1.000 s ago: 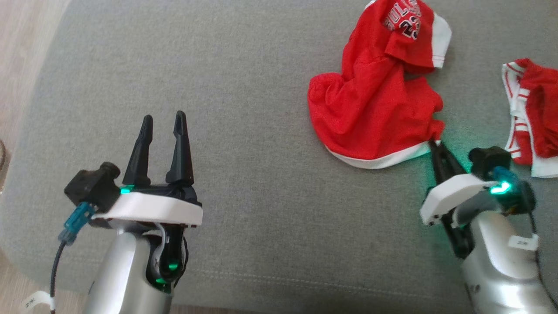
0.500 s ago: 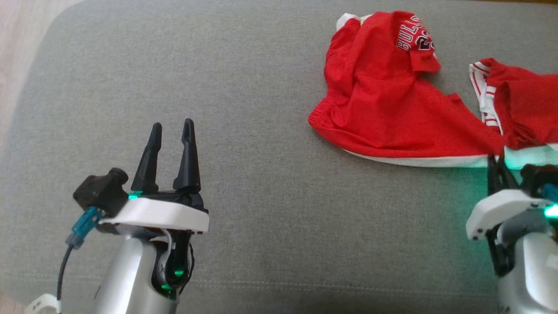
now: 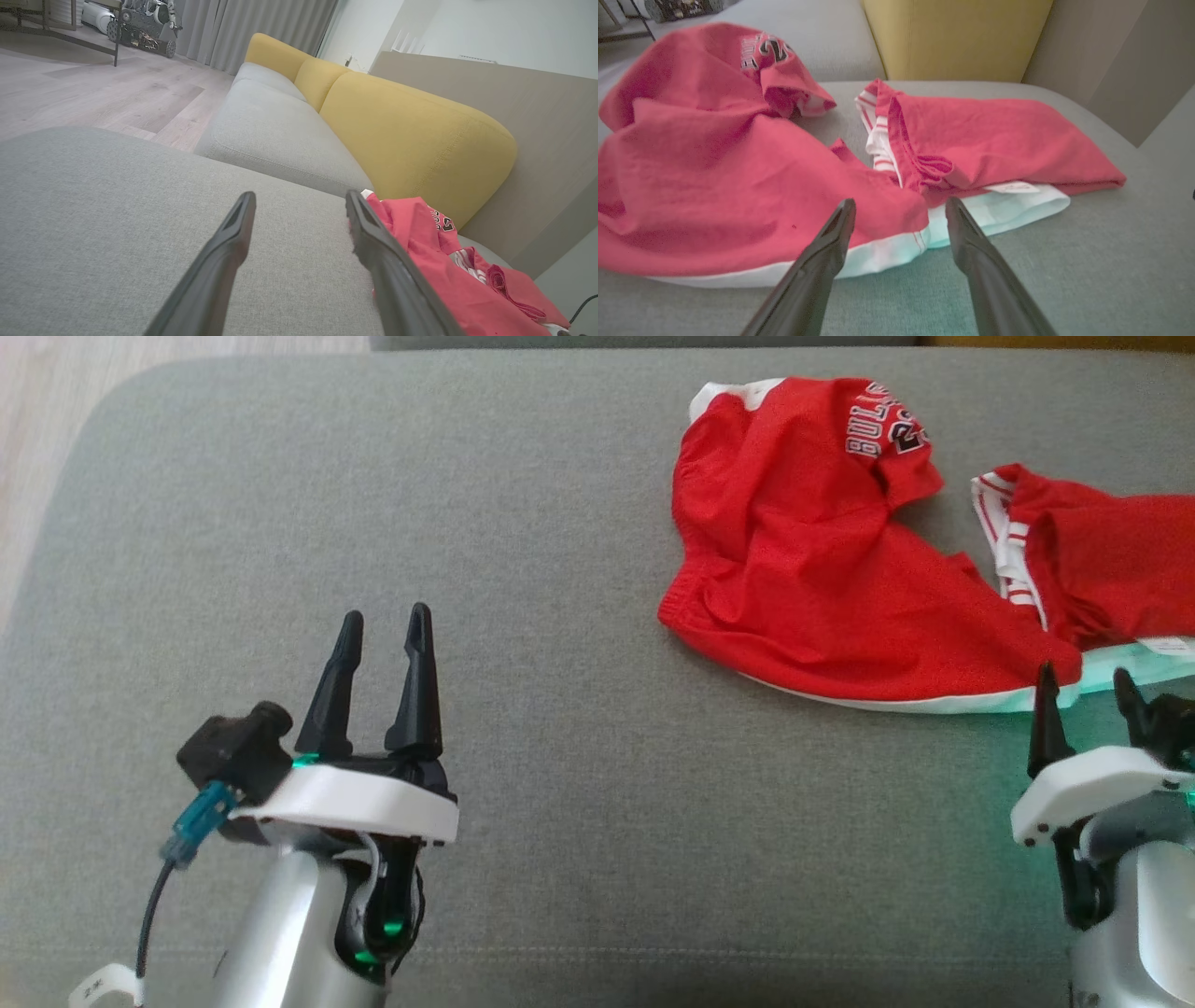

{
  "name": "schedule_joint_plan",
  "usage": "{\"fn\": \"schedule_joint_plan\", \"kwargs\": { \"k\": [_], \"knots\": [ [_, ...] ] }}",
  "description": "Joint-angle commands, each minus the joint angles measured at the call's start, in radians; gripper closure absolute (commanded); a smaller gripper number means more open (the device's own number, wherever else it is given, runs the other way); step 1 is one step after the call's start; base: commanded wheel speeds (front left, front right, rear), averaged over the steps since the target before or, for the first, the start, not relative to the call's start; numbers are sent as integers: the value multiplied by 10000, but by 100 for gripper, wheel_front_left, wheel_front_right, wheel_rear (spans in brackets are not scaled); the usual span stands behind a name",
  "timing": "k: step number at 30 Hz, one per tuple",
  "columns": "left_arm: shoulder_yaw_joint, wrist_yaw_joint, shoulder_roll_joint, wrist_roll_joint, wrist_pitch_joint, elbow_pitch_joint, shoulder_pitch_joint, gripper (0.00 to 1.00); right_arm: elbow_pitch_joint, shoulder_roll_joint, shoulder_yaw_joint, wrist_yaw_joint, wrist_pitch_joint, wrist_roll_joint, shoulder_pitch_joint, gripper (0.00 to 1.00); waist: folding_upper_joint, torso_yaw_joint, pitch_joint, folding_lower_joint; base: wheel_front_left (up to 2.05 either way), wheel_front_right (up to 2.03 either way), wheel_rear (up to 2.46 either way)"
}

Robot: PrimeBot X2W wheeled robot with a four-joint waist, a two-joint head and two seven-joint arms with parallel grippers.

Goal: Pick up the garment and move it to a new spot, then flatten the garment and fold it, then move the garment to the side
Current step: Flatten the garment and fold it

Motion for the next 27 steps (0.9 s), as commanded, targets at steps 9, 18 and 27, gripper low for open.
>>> {"fn": "schedule_joint_plan", "kwargs": {
  "k": [9, 18, 27],
  "knots": [
    [318, -30, 78, 20, -53, -243, -30, 0, -1449, -30, 1473, 65, -834, 1218, 402, 0, 0, -442, -412, 0, 0, 0, 0],
    [-798, -907, 106, 856, -53, 1606, -441, 0, -2430, -29, 2424, 65, -1022, 1987, 909, 0, 0, -1420, 0, 0, 0, 0, 0],
    [-1743, -1206, 438, 1966, 138, 4582, -2418, 0, -2772, -28, 2736, 65, -1027, 2264, 671, 0, 0, -2398, 609, 0, 0, 0, 0]
  ]
}}
